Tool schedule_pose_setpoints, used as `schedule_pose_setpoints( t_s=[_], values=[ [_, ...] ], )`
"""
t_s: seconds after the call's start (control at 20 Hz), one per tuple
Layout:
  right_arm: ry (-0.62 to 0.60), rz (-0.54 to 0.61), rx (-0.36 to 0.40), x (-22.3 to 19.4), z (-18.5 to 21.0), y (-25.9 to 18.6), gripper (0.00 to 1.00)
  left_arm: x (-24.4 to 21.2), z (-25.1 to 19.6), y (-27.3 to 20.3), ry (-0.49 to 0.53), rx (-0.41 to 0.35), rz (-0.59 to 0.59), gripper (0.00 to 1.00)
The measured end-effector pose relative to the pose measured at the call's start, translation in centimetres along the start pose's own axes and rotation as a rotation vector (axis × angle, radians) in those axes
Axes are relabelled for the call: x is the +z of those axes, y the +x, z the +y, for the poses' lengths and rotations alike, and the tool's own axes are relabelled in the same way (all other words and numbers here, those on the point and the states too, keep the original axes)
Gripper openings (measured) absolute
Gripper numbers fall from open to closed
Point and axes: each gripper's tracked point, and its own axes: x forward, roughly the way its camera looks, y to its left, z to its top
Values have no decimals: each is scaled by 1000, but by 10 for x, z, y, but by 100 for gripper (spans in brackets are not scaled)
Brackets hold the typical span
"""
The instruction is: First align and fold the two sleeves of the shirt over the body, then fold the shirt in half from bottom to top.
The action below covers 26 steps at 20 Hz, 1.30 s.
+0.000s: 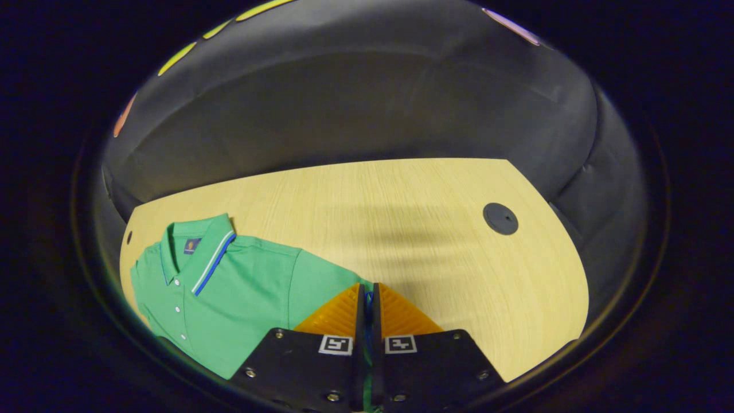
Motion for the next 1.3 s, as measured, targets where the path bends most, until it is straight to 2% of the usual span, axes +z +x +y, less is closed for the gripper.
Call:
schedule_pose_setpoints(
  t_s=[0.15, 0.2, 0.35, 0.55, 0.95, 1.2, 1.3],
  values=[
    [13, -10, -2, 2, 1, -1, 6, 0, 1, -1, 8, 4, -1, 98],
    [11, -11, -10, 5, 0, -1, 2, 1, 1, -1, 10, 4, -1, 98],
    [-15, -17, -9, 3, 3, -5, 1, 2, 2, -2, 14, 7, -8, 98],
    [-4, -88, 21, 21, 15, -26, 1, 2, 5, -4, 8, 15, -14, 98],
    [-48, -172, 138, 33, 80, -83, 1, 5, 16, -10, 1, 29, -30, 98],
    [-92, -204, 208, 27, 130, -110, 1, 6, 28, -14, 0, 46, -31, 100],
    [-110, -205, 228, 21, 149, -114, 1, 5, 34, -16, 3, 57, -31, 98]
  ],
)
